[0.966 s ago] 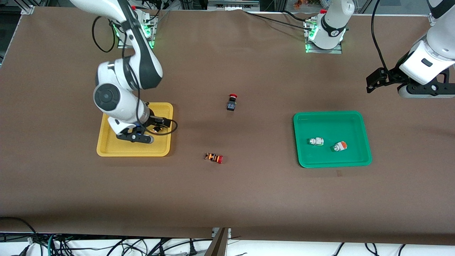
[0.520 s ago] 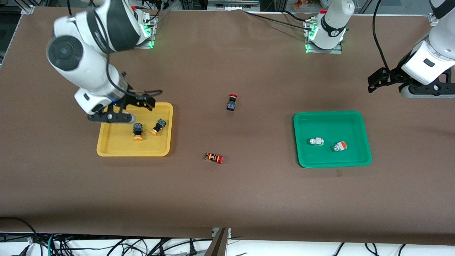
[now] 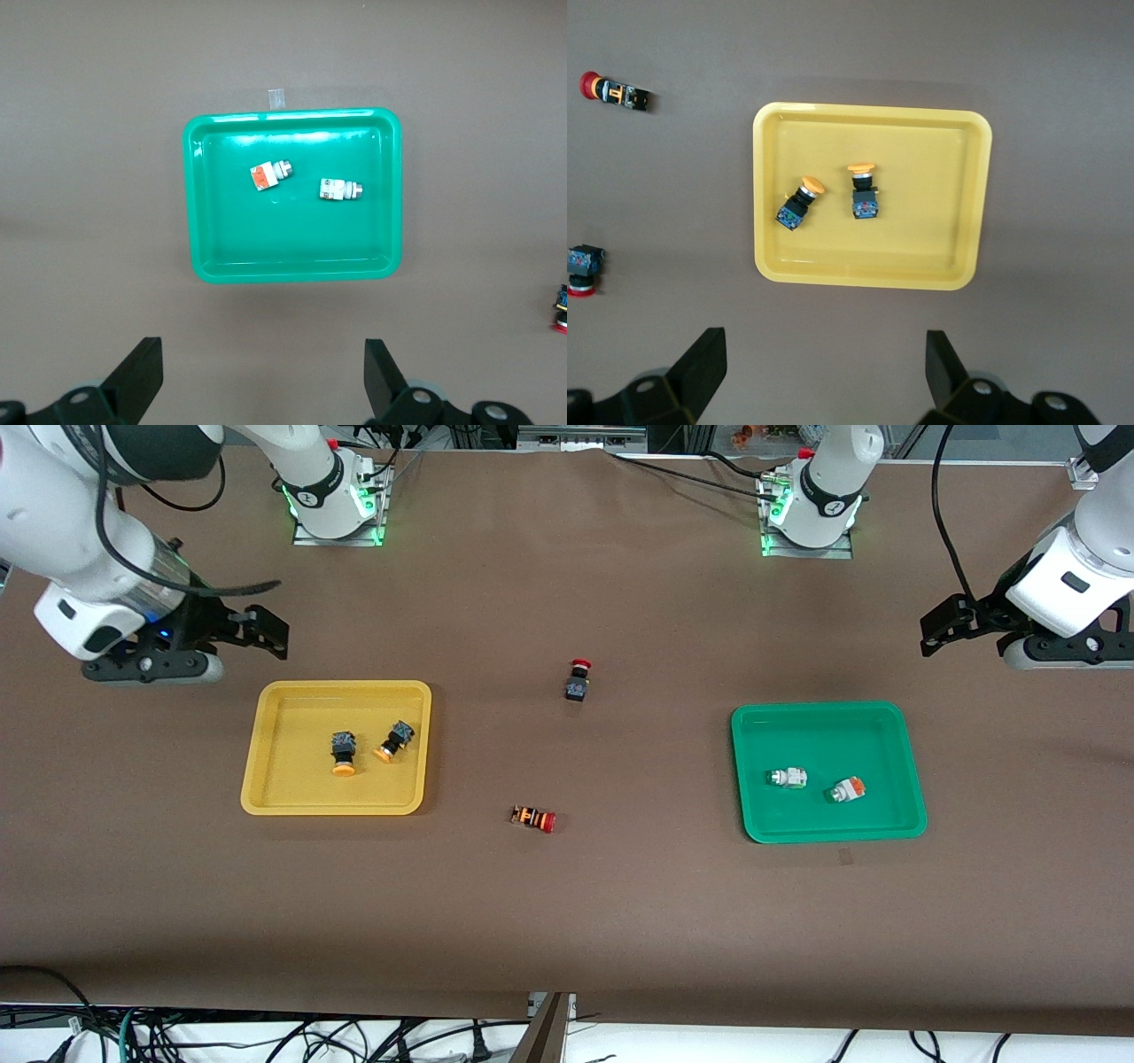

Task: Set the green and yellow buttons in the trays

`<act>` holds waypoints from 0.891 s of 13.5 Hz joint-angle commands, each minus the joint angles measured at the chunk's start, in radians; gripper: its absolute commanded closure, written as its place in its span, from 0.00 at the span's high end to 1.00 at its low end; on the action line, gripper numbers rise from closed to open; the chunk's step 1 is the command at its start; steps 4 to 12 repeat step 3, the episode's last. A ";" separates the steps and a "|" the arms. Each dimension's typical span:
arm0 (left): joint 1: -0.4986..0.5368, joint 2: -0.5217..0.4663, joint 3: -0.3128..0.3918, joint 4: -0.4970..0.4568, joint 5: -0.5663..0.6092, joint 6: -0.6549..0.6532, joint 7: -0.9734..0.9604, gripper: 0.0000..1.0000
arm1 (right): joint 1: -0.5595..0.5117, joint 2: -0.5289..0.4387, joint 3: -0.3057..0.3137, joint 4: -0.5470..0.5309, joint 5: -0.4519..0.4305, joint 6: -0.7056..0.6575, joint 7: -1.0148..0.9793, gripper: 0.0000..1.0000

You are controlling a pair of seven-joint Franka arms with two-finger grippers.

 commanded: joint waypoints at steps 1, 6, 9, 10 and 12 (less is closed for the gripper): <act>0.005 -0.007 0.000 0.009 -0.005 -0.016 0.008 1.00 | -0.036 -0.005 0.053 0.011 -0.024 -0.013 -0.014 0.99; 0.005 -0.007 -0.002 0.009 -0.005 -0.016 0.008 1.00 | -0.033 0.003 0.054 0.017 -0.024 -0.013 -0.011 0.99; 0.005 -0.007 -0.002 0.009 -0.005 -0.016 0.008 1.00 | -0.033 0.003 0.054 0.017 -0.024 -0.013 -0.011 0.99; 0.005 -0.007 -0.002 0.009 -0.005 -0.016 0.008 1.00 | -0.033 0.003 0.054 0.017 -0.024 -0.013 -0.011 0.99; 0.005 -0.007 -0.002 0.009 -0.005 -0.016 0.008 1.00 | -0.033 0.003 0.054 0.017 -0.024 -0.013 -0.011 0.99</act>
